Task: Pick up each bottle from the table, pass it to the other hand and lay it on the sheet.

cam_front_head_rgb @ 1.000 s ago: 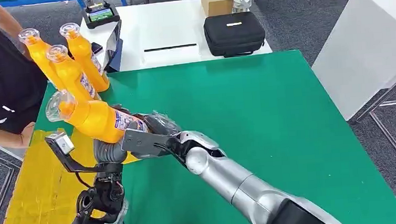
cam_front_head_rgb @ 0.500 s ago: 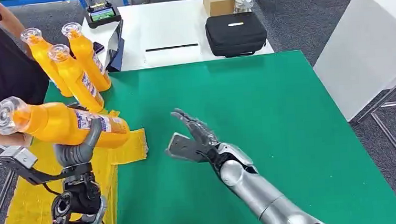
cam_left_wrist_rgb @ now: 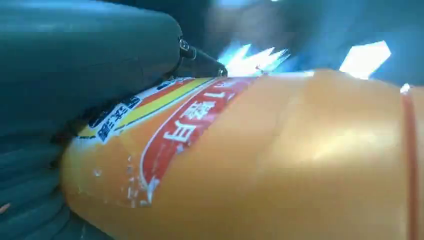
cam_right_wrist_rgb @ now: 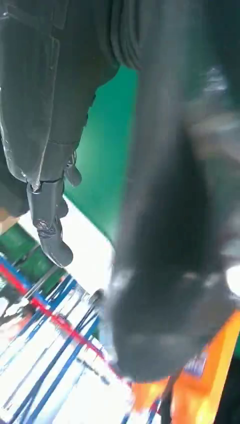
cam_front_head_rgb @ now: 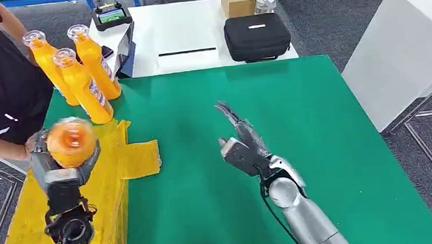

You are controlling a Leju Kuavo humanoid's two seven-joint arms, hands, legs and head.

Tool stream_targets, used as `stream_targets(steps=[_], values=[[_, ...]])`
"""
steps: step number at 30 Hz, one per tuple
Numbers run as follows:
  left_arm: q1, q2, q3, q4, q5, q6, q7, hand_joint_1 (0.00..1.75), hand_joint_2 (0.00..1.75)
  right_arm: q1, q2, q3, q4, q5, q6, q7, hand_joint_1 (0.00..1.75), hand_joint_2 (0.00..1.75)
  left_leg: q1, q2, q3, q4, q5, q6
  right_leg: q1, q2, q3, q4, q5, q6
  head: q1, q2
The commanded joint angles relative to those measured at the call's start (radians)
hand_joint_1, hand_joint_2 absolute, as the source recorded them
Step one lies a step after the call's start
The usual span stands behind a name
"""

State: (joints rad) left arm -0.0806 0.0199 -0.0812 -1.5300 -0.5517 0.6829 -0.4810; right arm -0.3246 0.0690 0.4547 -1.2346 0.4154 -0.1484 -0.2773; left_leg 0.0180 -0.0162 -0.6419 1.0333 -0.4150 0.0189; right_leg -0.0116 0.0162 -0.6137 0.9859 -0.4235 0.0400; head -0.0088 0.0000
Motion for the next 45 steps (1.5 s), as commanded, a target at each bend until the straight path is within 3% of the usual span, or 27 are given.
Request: stream_targets(steps=[1, 5, 7, 12, 18, 21, 22, 23, 35, 43, 45], values=[[-0.06, -0.05, 0.206, 0.278, -0.551, 0.015, 0.095, 1.75, 1.75, 0.02, -0.057, -0.049, -0.139, -0.038, 0.023, -0.016, 0.0, 0.0, -0.001, 0.001, 0.004, -0.001, -0.001, 0.0, 0.0, -0.001, 0.004, -0.001, -0.001, -0.001, 0.001, 0.0], [-0.066, -0.033, 0.156, 0.391, -0.733, 0.015, 0.174, 1.75, 1.75, 0.014, -0.086, -0.061, -0.148, -0.082, 0.041, -0.006, 0.0, 0.0, -0.001, -0.001, 0.006, -0.002, 0.0, 0.0, -0.001, -0.004, 0.006, -0.001, -0.001, -0.002, 0.0, 0.0], [-0.116, -0.013, 0.061, 0.553, -0.759, 0.015, 0.253, 1.75, 1.75, 0.008, -0.085, -0.066, -0.133, -0.096, 0.045, -0.003, 0.0, 0.0, -0.001, -0.001, 0.004, -0.002, 0.0, 0.0, -0.001, -0.003, 0.003, -0.001, -0.001, -0.001, 0.0, 0.0], [-0.117, -0.017, 0.056, 0.551, -0.763, 0.015, 0.26, 1.75, 1.75, 0.007, -0.082, -0.064, -0.131, -0.095, 0.045, -0.002, 0.0, 0.0, 0.0, 0.0, 0.002, -0.001, 0.0, 0.0, 0.0, -0.002, 0.002, -0.001, 0.0, -0.001, 0.0, 0.0], [-0.148, -0.004, -0.139, 0.688, -0.763, -0.072, 0.375, 1.75, 1.75, -0.001, -0.076, -0.064, -0.117, -0.108, 0.057, 0.001, 0.0, 0.0, -0.001, -0.002, 0.005, -0.002, 0.0, 0.0, -0.001, -0.004, 0.005, -0.001, -0.002, -0.001, 0.0, 0.0], [-0.158, 0.0, -0.171, 0.735, -0.761, -0.105, 0.405, 1.75, 1.75, 0.012, -0.078, -0.07, -0.13, -0.107, 0.062, 0.005, 0.0, 0.0, -0.002, -0.001, 0.006, -0.002, 0.0, 0.0, -0.001, -0.004, 0.006, -0.001, -0.002, -0.001, 0.0, 0.0], [-0.164, 0.007, -0.18, 0.75, -0.763, -0.126, 0.411, 0.45, 0.0, 0.019, -0.079, -0.072, -0.135, -0.106, 0.064, 0.006, 0.0, 0.0, -0.002, -0.001, 0.007, -0.002, 0.0, 0.001, -0.001, -0.005, 0.008, -0.001, -0.002, -0.002, 0.0, 0.0], [-0.173, 0.004, -0.172, 0.761, -0.734, -0.17, 0.427, 0.0, 0.0, 0.024, -0.08, -0.075, -0.138, -0.104, 0.069, 0.011, 0.0, 0.0, -0.001, 0.0, 0.006, -0.002, -0.001, 0.0, 0.0, -0.003, 0.006, -0.001, -0.002, -0.001, 0.0, 0.0], [-0.148, 0.039, -0.215, 0.647, -0.743, -0.256, 0.473, 0.0, 0.0, 0.048, -0.078, -0.094, -0.153, -0.091, 0.086, 0.013, 0.0, 0.0, -0.001, -0.002, 0.006, -0.001, 0.001, 0.001, -0.001, -0.003, 0.007, -0.001, 0.0, -0.001, 0.0, 0.0], [-0.082, 0.091, -0.199, 0.331, -0.752, -0.368, 0.537, 0.0, 0.0, 0.098, -0.093, -0.131, -0.211, -0.075, 0.095, 0.016, 0.0, 0.0, 0.0, -0.003, 0.005, 0.0, 0.001, 0.002, 0.0, -0.004, 0.007, 0.0, -0.001, -0.001, 0.0, 0.0], [-0.044, 0.081, -0.13, 0.202, -0.655, -0.233, 0.494, 0.0, 0.0, 0.127, -0.095, -0.141, -0.244, -0.066, 0.091, 0.015, 0.0, 0.0, 0.0, -0.003, 0.004, 0.0, 0.001, 0.002, 0.0, -0.004, 0.006, 0.0, -0.001, -0.001, 0.0, 0.0]])
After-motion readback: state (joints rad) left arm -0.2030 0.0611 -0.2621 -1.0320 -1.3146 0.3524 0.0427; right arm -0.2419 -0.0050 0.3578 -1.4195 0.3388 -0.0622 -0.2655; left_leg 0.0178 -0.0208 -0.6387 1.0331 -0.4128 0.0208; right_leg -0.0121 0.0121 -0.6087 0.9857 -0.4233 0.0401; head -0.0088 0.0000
